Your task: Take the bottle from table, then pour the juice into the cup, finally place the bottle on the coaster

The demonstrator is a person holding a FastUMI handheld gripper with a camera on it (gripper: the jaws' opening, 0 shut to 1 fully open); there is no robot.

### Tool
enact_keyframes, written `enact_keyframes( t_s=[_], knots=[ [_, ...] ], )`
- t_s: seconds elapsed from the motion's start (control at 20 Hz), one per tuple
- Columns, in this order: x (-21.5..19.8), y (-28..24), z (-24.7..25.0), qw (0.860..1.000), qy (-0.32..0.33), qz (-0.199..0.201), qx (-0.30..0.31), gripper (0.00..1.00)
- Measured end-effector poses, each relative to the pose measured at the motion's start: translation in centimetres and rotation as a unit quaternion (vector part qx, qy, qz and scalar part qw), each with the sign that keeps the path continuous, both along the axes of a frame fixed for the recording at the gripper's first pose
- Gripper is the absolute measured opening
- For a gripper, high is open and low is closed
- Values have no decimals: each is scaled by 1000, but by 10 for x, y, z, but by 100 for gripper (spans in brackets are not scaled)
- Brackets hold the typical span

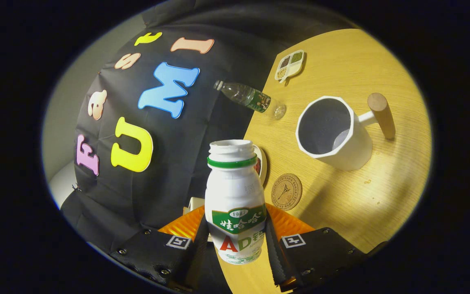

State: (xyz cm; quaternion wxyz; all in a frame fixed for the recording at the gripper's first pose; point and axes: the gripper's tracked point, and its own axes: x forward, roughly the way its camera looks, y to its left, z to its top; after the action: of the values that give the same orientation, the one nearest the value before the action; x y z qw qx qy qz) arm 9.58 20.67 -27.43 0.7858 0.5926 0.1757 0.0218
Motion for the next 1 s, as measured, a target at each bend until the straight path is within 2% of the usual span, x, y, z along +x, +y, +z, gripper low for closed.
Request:
enact_keyframes(
  t_s=[0.3,0.7,1.0],
  knots=[
    [6,-7,0,998,13,-25,63,66],
    [6,-15,0,992,29,-46,116,66],
    [7,-15,-10,986,51,-41,153,66]
  ],
)
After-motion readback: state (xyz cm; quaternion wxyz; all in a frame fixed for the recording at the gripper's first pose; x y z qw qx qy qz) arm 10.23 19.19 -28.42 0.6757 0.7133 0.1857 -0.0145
